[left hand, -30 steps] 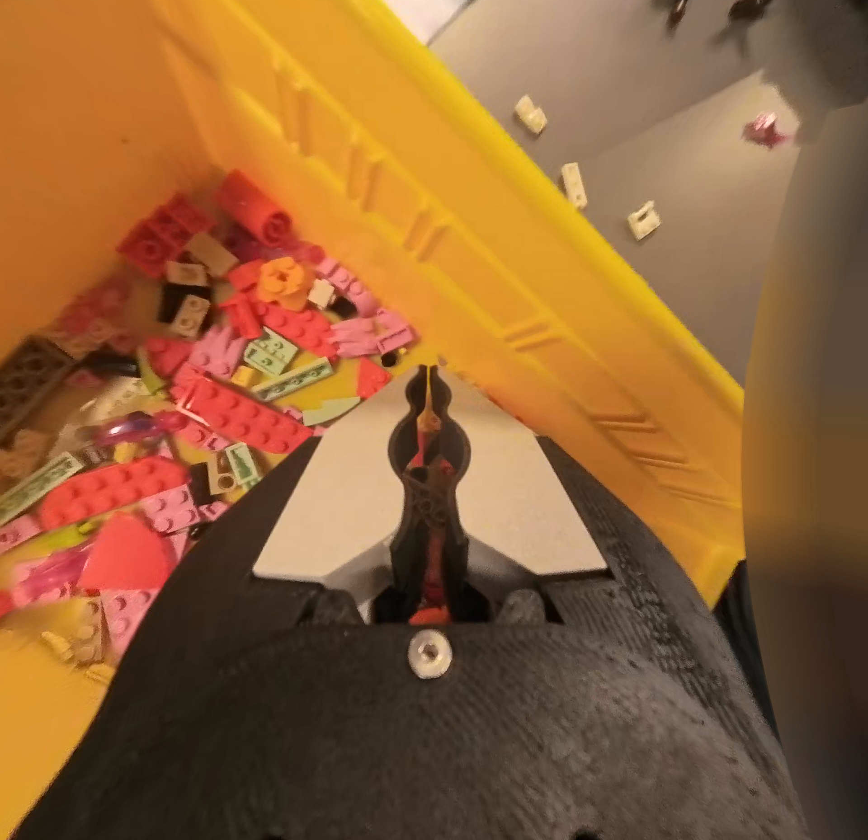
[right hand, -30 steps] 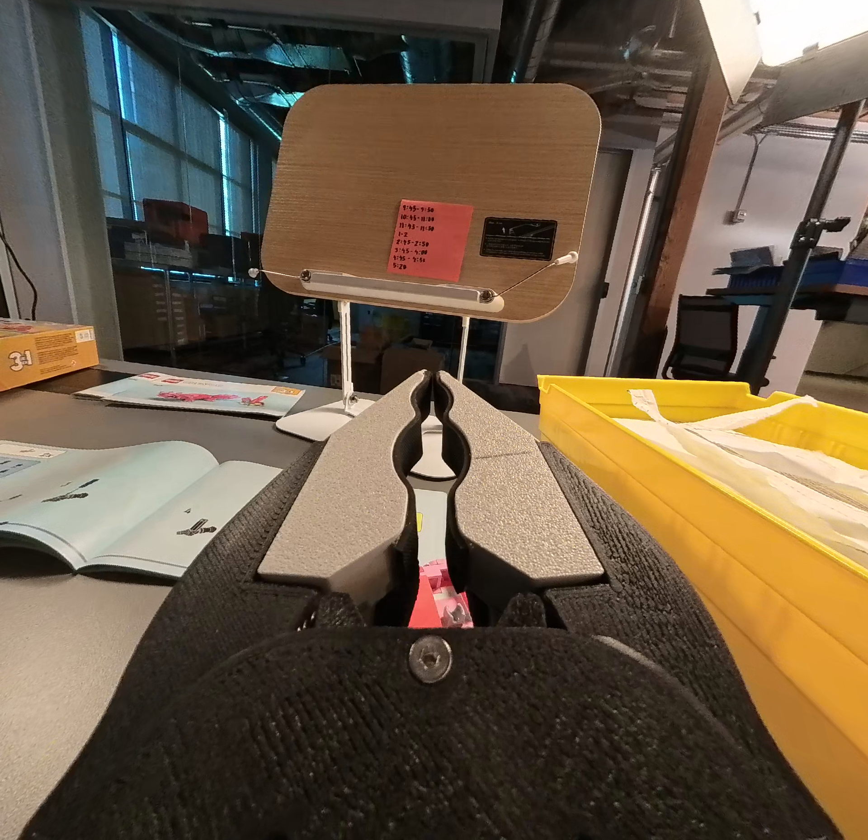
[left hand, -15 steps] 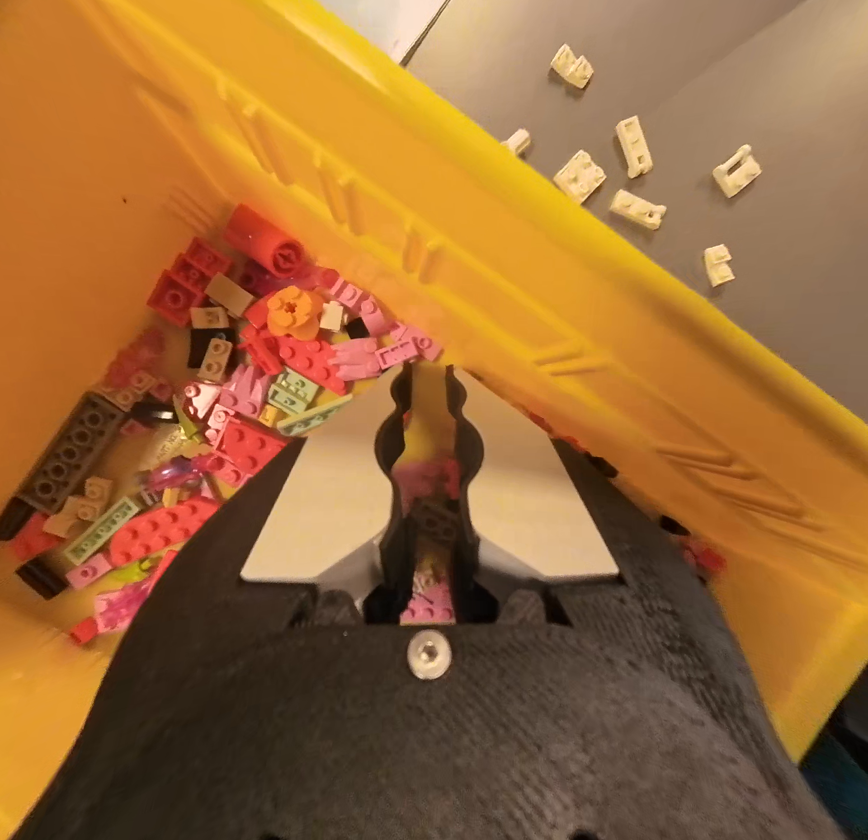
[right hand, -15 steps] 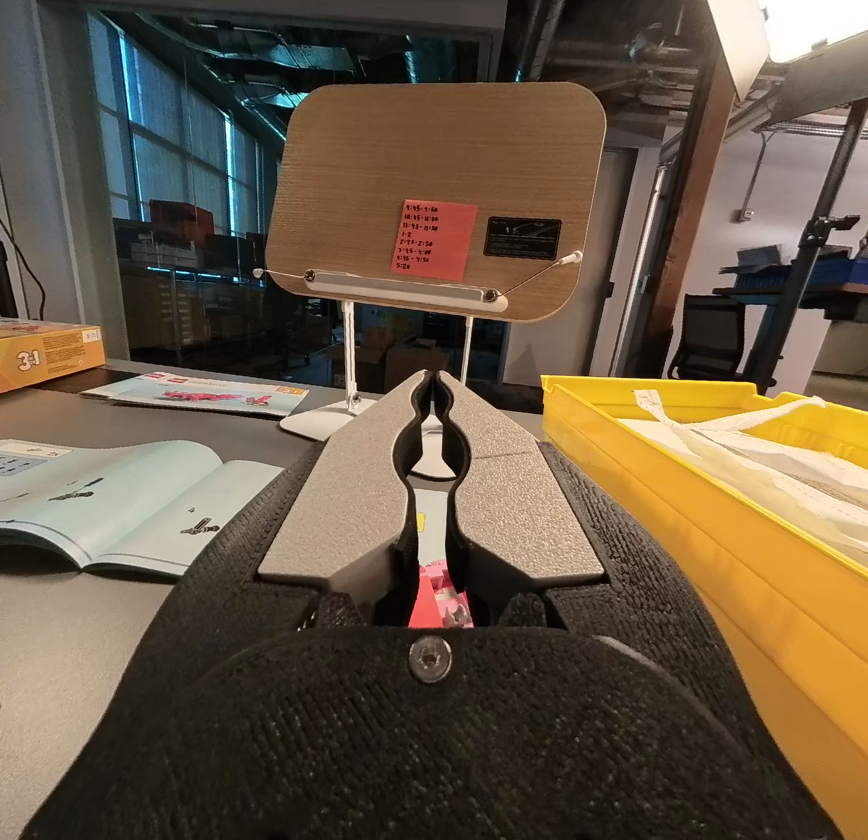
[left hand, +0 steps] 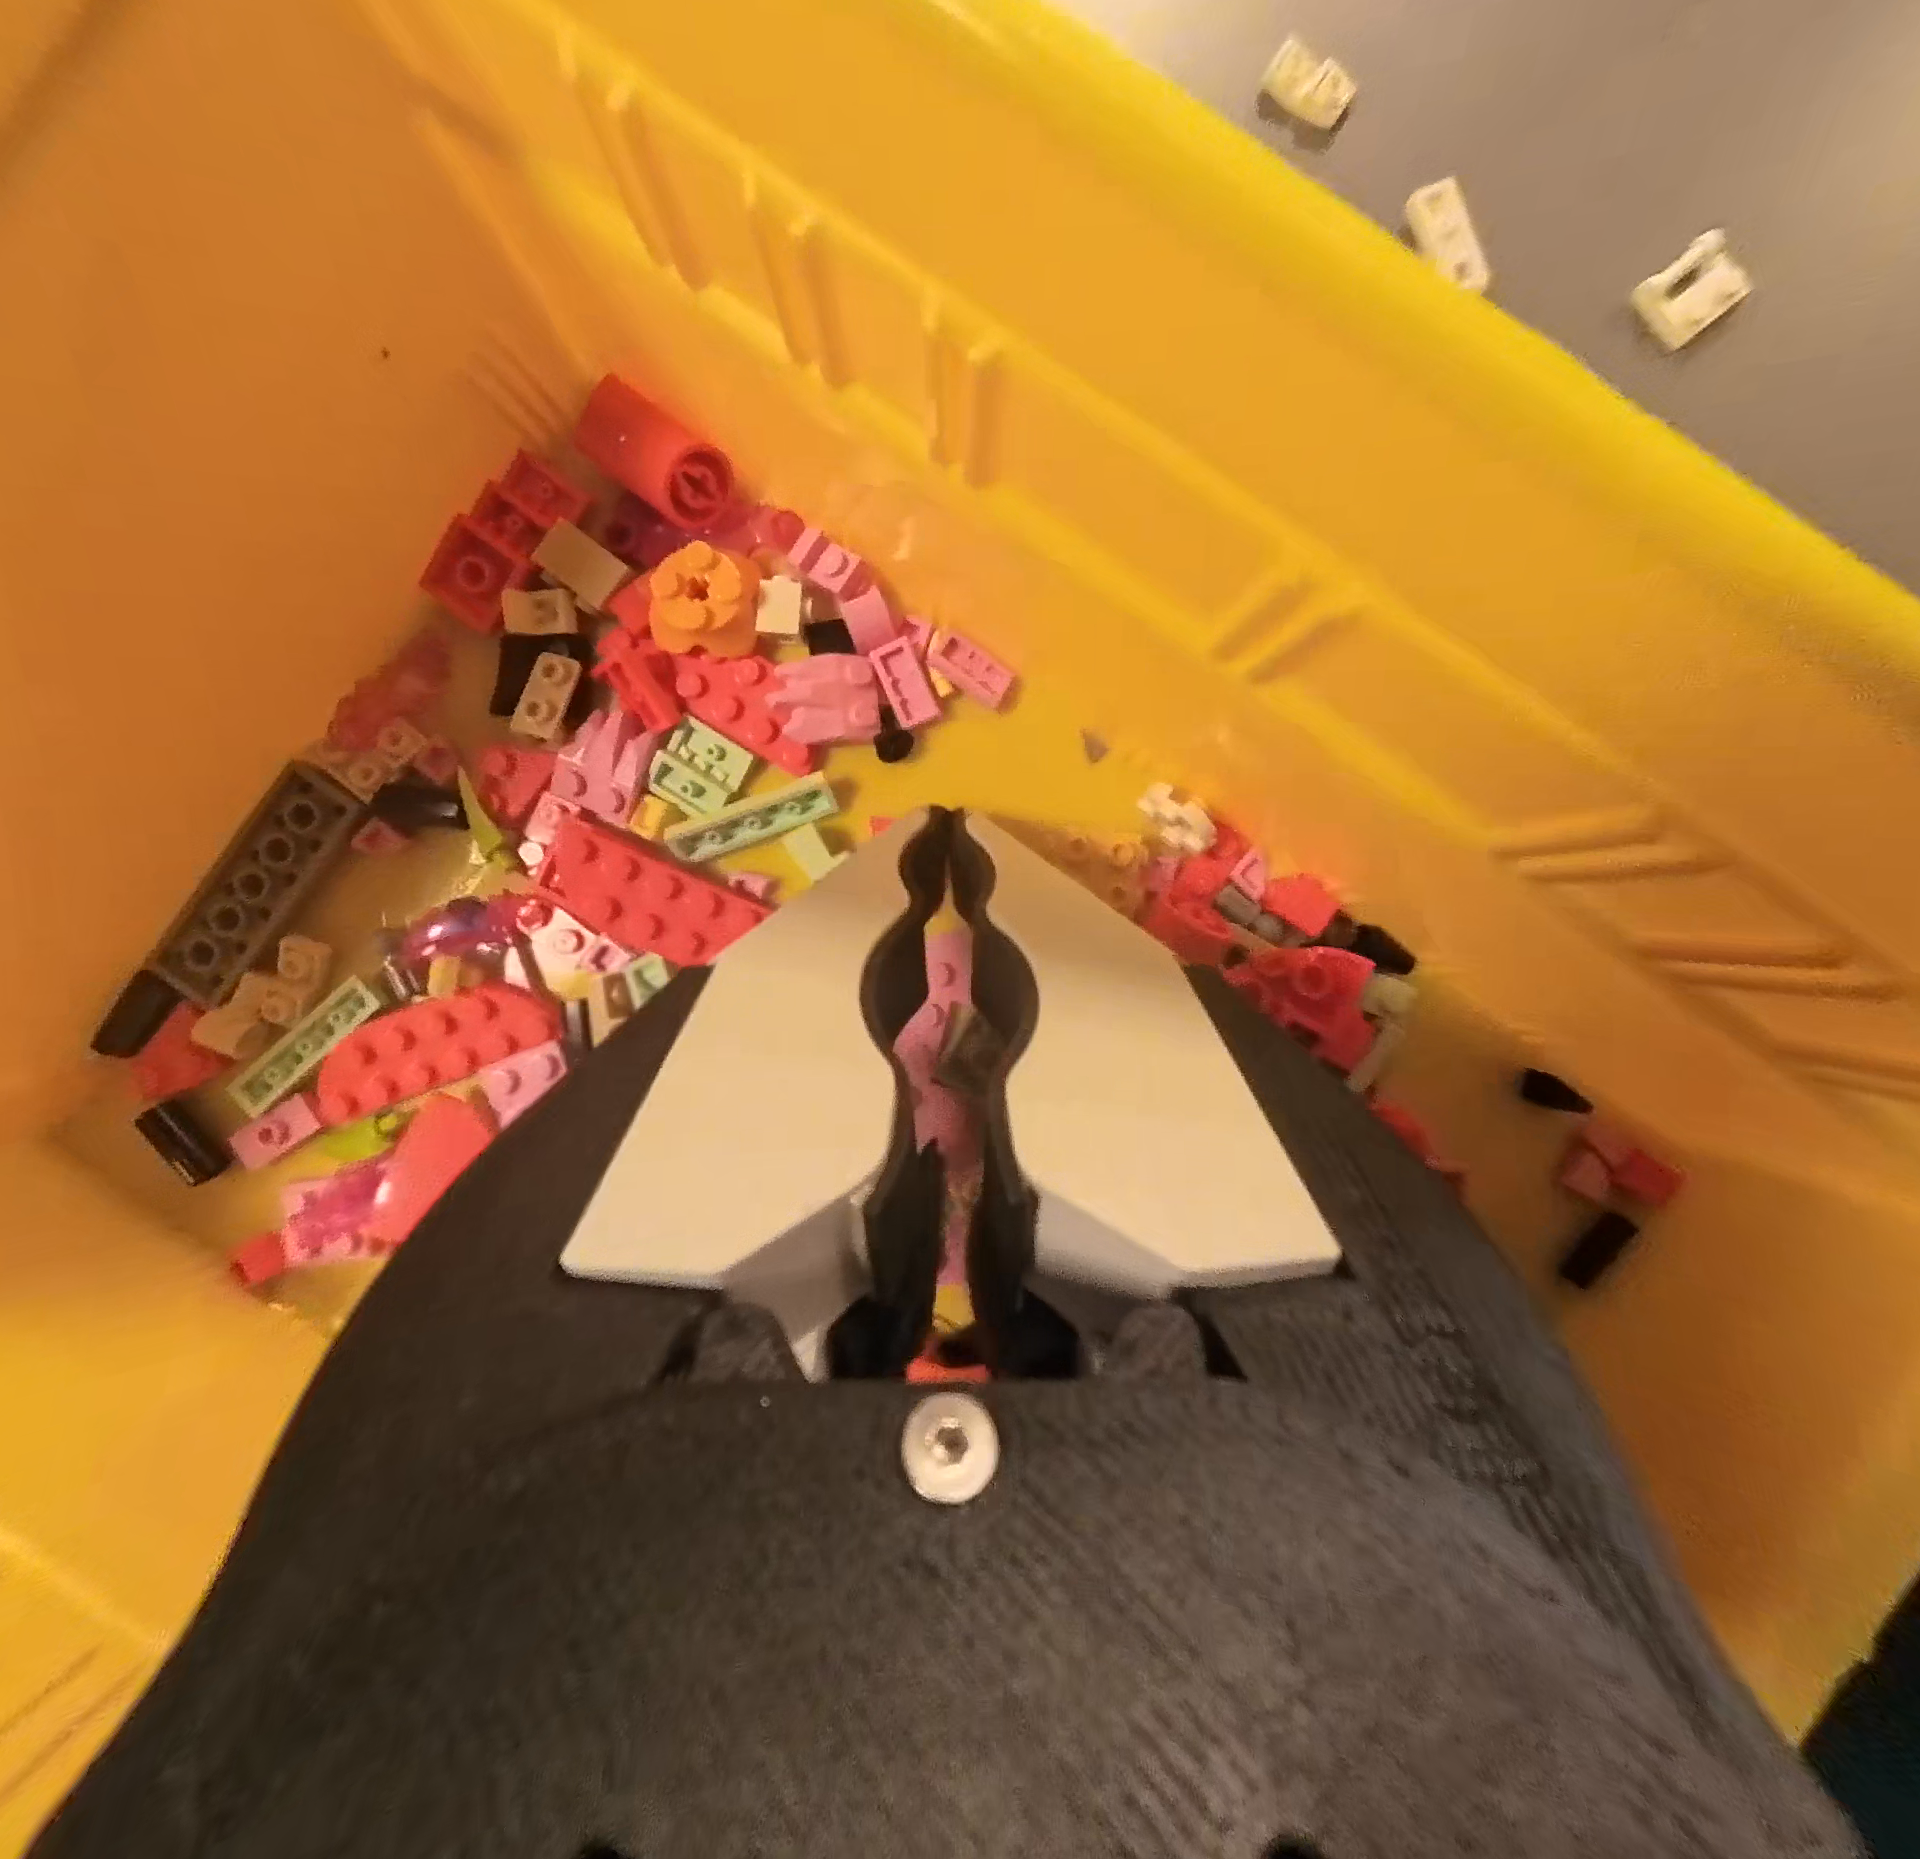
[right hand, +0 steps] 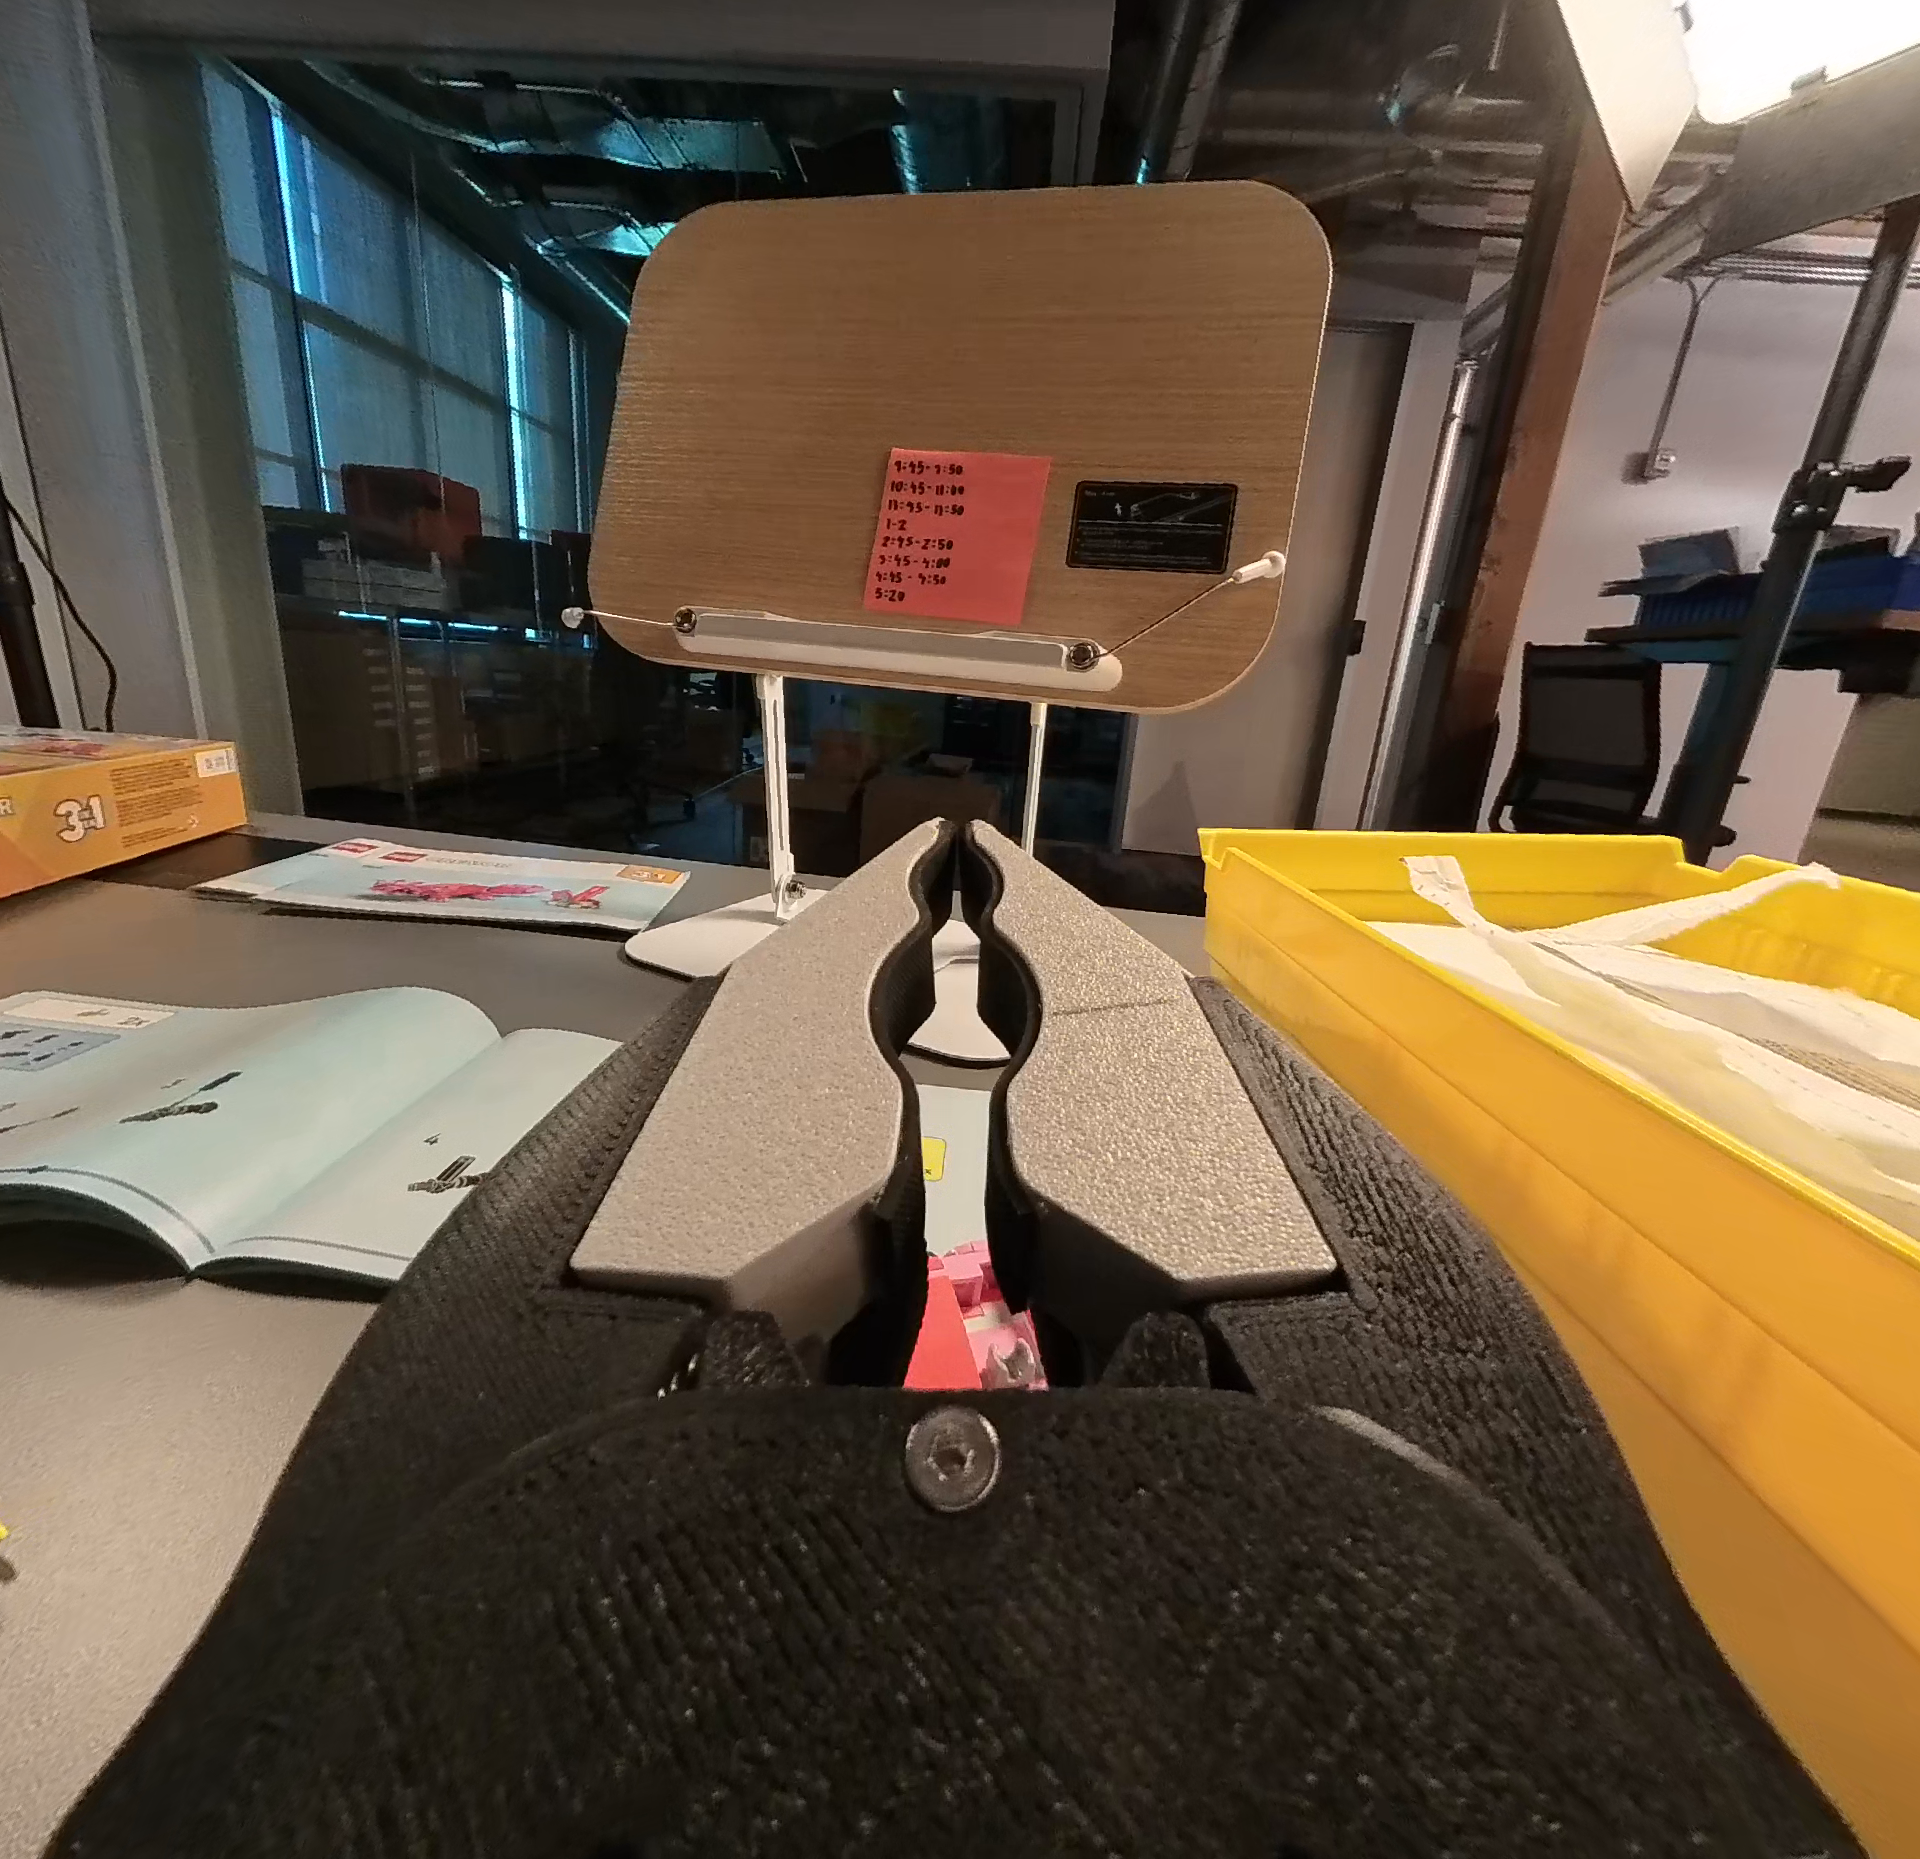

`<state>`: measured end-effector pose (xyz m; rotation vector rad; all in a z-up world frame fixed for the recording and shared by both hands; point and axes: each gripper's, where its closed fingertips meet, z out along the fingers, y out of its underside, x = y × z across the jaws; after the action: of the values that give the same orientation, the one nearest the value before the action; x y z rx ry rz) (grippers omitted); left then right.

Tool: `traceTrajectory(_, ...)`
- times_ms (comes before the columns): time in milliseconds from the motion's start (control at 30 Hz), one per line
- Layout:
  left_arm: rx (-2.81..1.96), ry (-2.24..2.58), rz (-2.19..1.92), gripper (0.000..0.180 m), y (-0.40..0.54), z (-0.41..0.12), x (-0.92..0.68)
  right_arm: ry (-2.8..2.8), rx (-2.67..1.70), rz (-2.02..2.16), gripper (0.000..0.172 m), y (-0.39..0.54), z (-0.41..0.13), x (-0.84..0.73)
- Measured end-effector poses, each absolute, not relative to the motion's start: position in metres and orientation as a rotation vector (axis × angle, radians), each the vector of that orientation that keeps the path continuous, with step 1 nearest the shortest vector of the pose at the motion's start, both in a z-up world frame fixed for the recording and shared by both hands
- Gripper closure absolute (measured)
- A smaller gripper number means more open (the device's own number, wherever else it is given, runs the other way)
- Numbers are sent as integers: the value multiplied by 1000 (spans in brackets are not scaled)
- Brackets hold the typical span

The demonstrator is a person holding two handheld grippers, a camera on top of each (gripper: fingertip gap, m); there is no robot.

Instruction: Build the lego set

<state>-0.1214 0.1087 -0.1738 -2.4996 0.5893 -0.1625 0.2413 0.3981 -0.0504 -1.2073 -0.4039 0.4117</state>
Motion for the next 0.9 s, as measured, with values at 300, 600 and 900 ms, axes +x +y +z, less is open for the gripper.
traceTrajectory(300, -2482, 512, -274, 164, 119, -176, -110, -389, -1206, 423, 172, 398, -50, 243)
traceTrajectory(600, -2464, 565, -187, 156, 136, -177, -113, -379, -1207, 437, 172, 399, -50, 245)
traceTrajectory(900, -2495, 485, -146, 174, 122, -172, -126, -370, -1208, 446, 172, 400, -49, 246)
